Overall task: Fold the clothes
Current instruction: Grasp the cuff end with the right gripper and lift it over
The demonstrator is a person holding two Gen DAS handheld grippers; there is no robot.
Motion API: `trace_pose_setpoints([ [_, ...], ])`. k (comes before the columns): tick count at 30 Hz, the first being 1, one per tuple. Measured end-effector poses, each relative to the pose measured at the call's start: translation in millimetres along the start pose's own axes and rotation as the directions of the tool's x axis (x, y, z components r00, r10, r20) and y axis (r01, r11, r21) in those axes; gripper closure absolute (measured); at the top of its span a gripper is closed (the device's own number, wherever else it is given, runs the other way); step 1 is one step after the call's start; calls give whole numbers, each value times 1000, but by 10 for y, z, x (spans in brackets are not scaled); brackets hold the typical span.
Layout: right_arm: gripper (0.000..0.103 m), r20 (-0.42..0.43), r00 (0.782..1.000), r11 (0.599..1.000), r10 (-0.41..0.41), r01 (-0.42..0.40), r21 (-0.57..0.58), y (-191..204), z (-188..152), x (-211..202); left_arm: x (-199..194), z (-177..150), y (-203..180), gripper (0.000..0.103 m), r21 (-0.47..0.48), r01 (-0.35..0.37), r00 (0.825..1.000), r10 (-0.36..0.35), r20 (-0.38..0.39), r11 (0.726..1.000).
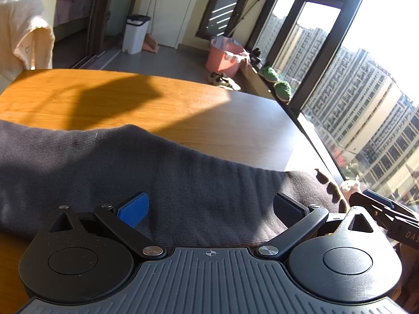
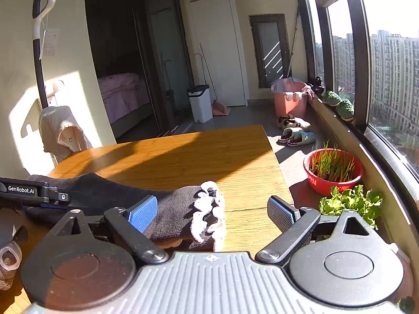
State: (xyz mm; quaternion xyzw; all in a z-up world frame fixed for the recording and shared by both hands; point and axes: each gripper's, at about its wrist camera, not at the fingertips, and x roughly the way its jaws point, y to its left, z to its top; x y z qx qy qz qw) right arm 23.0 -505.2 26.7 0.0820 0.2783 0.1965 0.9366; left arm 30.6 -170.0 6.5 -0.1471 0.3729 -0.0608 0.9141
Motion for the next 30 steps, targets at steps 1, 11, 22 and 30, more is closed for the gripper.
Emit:
trace_pose_setpoints([
  [1, 40, -36, 999, 996, 21, -18, 83, -115, 13, 59, 60, 14, -75, 0, 7, -12, 1000, 12, -8, 1000],
  [11, 61, -80, 993, 958, 92, -67, 278, -258, -179, 325, 204, -259, -459, 0, 184, -145, 989, 144, 20, 972],
  [22, 88, -1, 1000, 957, -14, 13, -290, 574, -121, 316, 205, -130, -306, 0, 40, -19, 1000, 19, 15, 999],
  [30, 87, 45, 998, 762, -49, 66, -644, 1247, -406, 353, -23, 321, -366, 0, -51, 130, 991, -130, 20, 990],
])
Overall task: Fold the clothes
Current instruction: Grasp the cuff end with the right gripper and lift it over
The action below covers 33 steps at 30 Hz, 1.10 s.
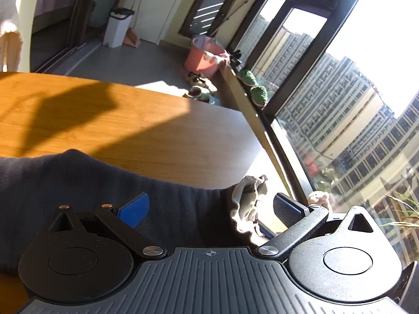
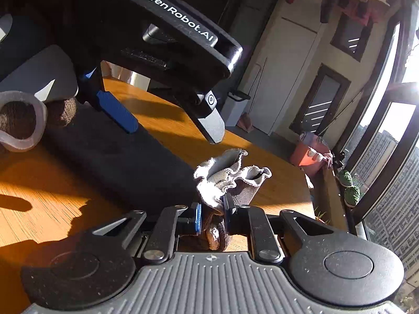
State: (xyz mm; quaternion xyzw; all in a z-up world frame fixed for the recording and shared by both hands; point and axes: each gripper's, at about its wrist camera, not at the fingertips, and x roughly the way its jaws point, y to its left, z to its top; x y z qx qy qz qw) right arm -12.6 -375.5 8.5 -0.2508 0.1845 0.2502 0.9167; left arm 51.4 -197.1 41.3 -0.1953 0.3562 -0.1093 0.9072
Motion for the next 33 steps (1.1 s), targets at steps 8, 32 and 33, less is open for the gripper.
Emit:
trace_pose_setpoints([
  [8, 80, 38, 993, 978, 115, -120, 168, -251, -11, -126, 377, -131, -171, 46, 168, -154, 987, 160, -22, 974],
  [32, 96, 30, 990, 762, 135, -123, 636, -1003, -325, -20, 421, -162, -26, 37, 187, -204, 977, 211, -18, 961],
  [33, 96, 61, 988, 790, 145, -153, 594, -919, -211, -70, 378, -134, 17, 36, 168, -206, 977, 211, -12, 964],
])
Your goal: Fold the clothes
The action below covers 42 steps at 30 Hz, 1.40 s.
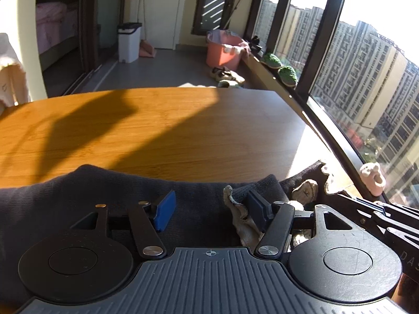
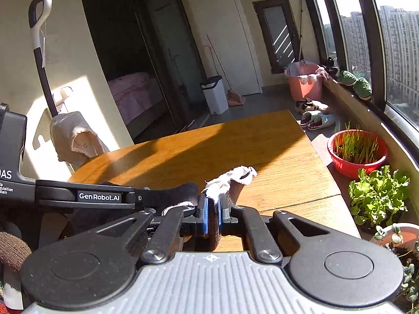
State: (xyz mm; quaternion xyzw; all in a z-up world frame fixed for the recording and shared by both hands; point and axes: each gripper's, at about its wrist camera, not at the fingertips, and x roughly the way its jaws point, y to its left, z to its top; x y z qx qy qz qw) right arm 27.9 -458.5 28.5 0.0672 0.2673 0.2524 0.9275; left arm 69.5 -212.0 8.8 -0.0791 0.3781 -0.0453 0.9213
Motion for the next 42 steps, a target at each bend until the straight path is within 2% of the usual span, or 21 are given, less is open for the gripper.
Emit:
trace_pose_setpoints([
  [2, 96, 1, 1000, 994, 29, -29, -101, 275, 16, 6, -89, 52, 93, 36, -38, 10, 1000, -9, 16, 999],
  [4, 96, -18, 999, 972, 36, -39, -233, 593, -36, 74, -197, 115, 169, 33, -73, 30, 999, -27, 37, 997],
  [7, 96, -41, 999, 925, -8, -8, -380, 885, -155, 209, -361, 205, 162, 25, -70, 57, 996, -51, 79, 996],
  [9, 96, -47, 998, 907, -34, 11, -421, 961, -193, 274, -375, 238, 93, 21, -41, 68, 995, -64, 82, 997],
  [10, 96, -48, 998, 903, -42, 17, -429, 980, -198, 292, -312, 237, 36, 21, -22, 73, 996, -72, 59, 997],
  [13, 93, -36, 999, 904, -25, 7, -427, 949, -180, 240, -31, 148, -74, 27, 26, 41, 999, -41, -23, 999],
  [16, 86, -34, 999, 931, -1, -11, -366, 738, -126, 77, 105, 54, -21, 27, 20, 24, 999, -24, -34, 1000],
  [18, 61, -28, 999, 975, 22, -28, -221, 465, -64, -20, 96, 44, 26, 27, 7, 32, 999, -32, -26, 999],
  [20, 49, -18, 999, 996, 44, -45, -70, 192, -1, -117, 98, 50, 48, 26, -1, 39, 999, -39, -29, 999],
  [21, 48, -16, 998, 999, 53, -53, -12, 96, 14, -138, 104, 55, 50, 26, -3, 41, 999, -41, -31, 999],
  [29, 48, -55, 993, 977, 104, -92, 191, -30, -122, 139, 105, 46, 80, 25, -22, 47, 998, -48, -36, 999],
  [30, 51, -59, 992, 972, 111, -96, 217, -46, -139, 173, 106, 46, 82, 25, -25, 47, 998, -48, -38, 999],
  [33, 70, -70, 989, 951, 132, -107, 291, -93, -190, 277, 94, 56, 82, 26, -37, 50, 998, -51, -43, 998],
  [34, 72, -73, 989, 954, 126, -100, 284, -86, -205, 298, 81, 64, 82, 25, -45, 54, 997, -56, -45, 998],
  [36, 73, -74, 995, 988, 60, -48, 144, 21, -233, 292, 29, 87, 90, 23, -70, 86, 995, -89, -42, 994],
  [38, 73, -66, 998, 1000, -6, 6, 1, 128, -260, 285, -34, 120, 62, 12, -86, 115, 993, -118, -27, 990],
  [40, 73, -48, 996, 988, -71, 63, -141, 235, -288, 278, -68, 145, -1, 10, -100, 154, 987, -157, -23, 983],
  [42, 73, -22, 991, 953, -131, 120, -279, 342, -315, 271, -72, 167, -87, 12, -117, 205, 977, -210, -35, 972],
])
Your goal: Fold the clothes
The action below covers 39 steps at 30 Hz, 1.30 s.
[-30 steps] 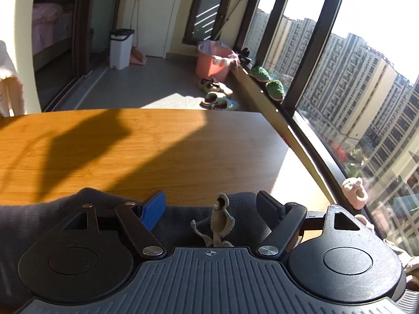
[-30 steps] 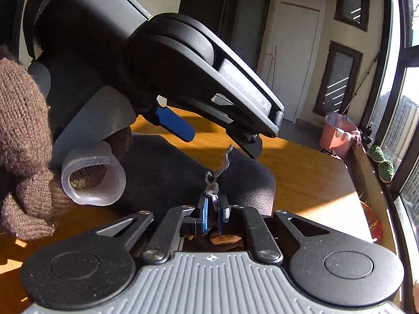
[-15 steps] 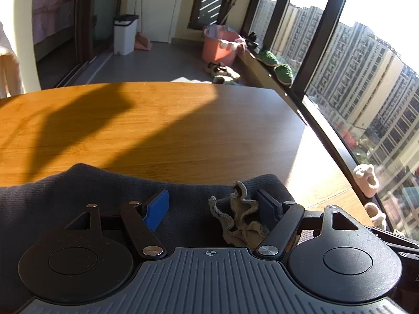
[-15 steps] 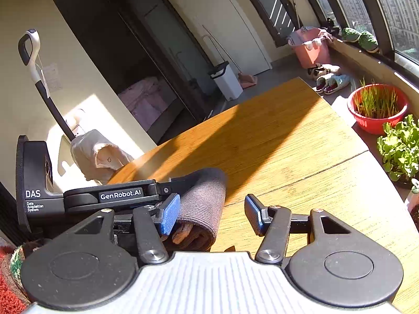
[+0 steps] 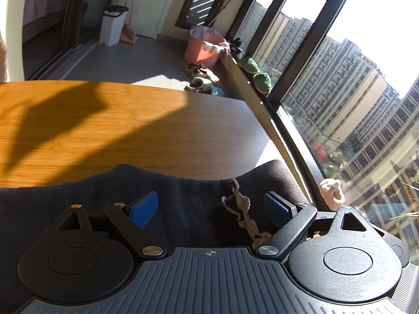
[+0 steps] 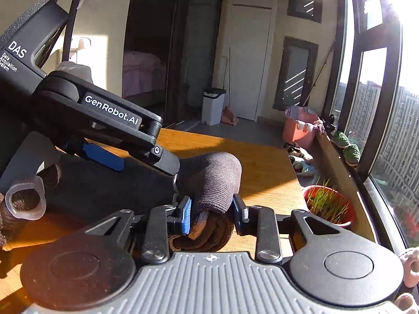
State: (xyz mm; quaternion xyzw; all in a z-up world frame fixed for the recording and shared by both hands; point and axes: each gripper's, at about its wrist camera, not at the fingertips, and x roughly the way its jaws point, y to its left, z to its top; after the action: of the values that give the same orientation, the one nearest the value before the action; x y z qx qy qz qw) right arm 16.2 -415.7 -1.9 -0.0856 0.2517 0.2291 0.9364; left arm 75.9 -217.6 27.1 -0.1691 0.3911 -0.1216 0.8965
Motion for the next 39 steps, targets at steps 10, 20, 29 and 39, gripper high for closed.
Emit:
trace_pose_setpoints([
  [10, 72, 81, 981, 894, -176, 194, -404, 311, 36, -63, 334, 25, -266, 41, 9, 53, 996, -52, -78, 999],
  [20, 68, 68, 995, 991, 71, -78, 105, -303, 254, -266, 341, -68, -111, 37, -8, 37, 997, -38, -66, 999],
  [29, 68, 22, 999, 995, -36, 38, -92, -40, 125, -130, -19, 29, -72, 44, -40, 93, 996, -94, -5, 995],
  [39, 41, 42, 997, 982, -68, 60, 178, -285, 132, -238, 453, -117, -39, 41, -137, 131, 983, -147, -109, 982],
])
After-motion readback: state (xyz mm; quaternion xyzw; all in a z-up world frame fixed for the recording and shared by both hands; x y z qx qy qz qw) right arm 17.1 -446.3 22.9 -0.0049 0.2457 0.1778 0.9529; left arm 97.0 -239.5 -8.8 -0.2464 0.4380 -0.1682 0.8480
